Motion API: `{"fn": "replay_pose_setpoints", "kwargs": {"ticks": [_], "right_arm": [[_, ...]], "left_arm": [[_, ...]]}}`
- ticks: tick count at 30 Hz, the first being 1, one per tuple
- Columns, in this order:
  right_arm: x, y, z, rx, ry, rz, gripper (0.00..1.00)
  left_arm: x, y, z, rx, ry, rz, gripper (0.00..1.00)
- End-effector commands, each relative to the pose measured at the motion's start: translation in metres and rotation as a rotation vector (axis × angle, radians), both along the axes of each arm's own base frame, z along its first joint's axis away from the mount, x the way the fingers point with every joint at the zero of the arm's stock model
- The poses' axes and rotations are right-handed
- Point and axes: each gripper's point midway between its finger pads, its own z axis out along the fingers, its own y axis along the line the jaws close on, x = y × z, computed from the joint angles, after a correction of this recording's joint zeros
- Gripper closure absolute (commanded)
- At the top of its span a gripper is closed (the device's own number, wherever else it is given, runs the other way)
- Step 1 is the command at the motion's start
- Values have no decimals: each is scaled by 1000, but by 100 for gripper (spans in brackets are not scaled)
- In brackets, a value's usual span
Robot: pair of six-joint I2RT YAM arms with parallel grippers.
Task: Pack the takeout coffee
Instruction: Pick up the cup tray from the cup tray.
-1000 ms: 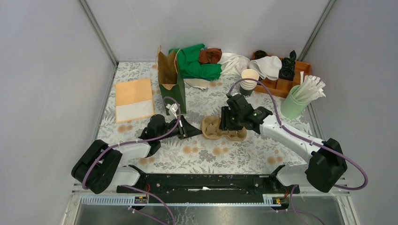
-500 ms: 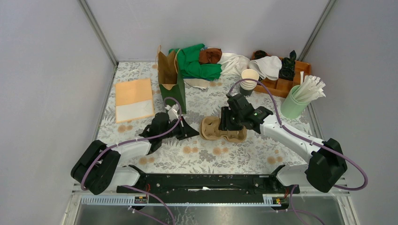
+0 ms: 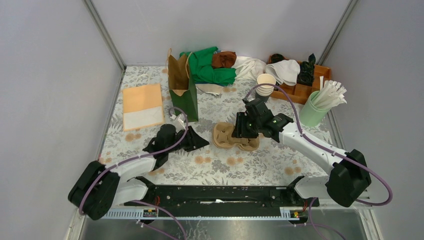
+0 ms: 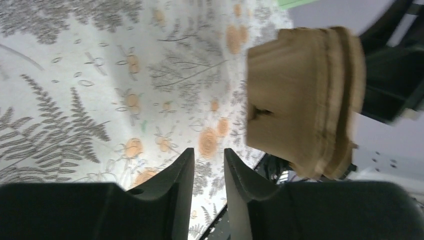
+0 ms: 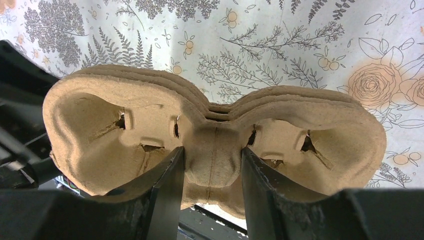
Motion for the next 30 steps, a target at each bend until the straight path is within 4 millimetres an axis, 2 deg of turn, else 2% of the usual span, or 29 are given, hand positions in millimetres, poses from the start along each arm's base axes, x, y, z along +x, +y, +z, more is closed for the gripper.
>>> {"fn": "replay_pose_setpoints", "kwargs": {"ticks": [1,4,9,16,25,30], "right_arm": [[6,8,7,59,-14,3,57],[8,10,5,59,-5,4,57],[8,13,5,67,1,13,57],[7,14,5,72,5,18,57],[6,14,3,70,11,22,58],[8,13,3,61,7,15,58]], "left_arm": [[-7,-5,53,-146,-181,-49,65],[-17,-7,71,-189,-231,-93,60],[-19,-11,84,-212,-256,-126,55],[-13,-24,91,-268,-236,-160,70],[-15,-27,96,-309,-239,-177,66],[-16,-25,91,-288,-220,-164,73]]}}
